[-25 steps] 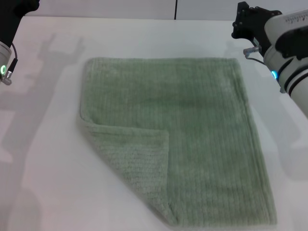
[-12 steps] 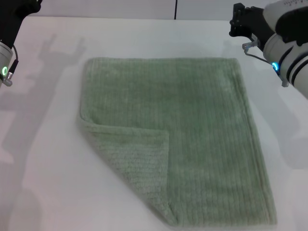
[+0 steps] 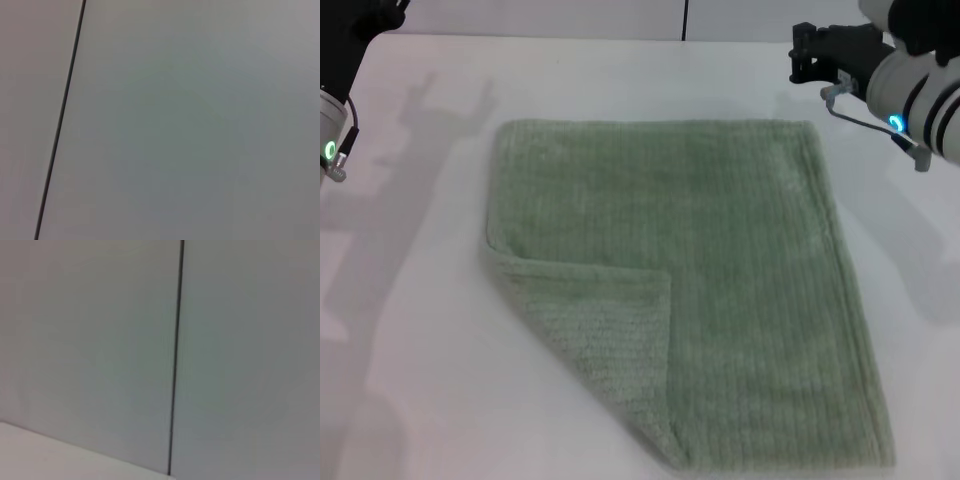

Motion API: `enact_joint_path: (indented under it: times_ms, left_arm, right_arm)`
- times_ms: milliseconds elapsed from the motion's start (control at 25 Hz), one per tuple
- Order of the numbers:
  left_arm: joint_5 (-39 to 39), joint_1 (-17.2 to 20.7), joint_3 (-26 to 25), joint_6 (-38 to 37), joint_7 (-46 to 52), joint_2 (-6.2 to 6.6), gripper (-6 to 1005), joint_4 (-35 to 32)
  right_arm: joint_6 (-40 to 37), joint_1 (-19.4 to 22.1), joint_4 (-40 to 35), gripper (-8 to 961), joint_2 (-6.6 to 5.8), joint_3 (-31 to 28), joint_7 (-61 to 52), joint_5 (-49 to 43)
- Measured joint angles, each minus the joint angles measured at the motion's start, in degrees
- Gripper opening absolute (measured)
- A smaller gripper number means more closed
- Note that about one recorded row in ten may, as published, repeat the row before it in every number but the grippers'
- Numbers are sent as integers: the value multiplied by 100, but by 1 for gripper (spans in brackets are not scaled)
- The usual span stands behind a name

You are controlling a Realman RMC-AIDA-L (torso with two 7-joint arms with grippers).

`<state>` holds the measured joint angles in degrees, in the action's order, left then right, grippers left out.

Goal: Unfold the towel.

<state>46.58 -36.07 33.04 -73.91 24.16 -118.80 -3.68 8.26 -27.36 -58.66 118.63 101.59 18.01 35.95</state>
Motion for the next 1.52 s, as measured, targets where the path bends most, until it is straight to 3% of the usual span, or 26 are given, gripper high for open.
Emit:
enact_joint_path:
  times_ms: [480, 760, 1160, 1520]
  left_arm:
    - [0, 4, 2, 0, 0, -12, 807, 8]
    - [0, 21, 16, -41, 17, -4, 804, 17]
    - [6, -16, 37, -44, 24, 2, 799, -23]
    - [47, -147, 52, 67, 5, 23, 794, -225]
  right_arm:
    - [1791, -41, -927, -1, -1, -532, 1, -182]
    - [3245, -192, -1403, -1, 6, -989, 1, -291]
    - [4865, -831, -1286, 0, -18, -1622, 111, -599]
    - [5483, -1543, -537, 0, -28, -1967, 311, -619]
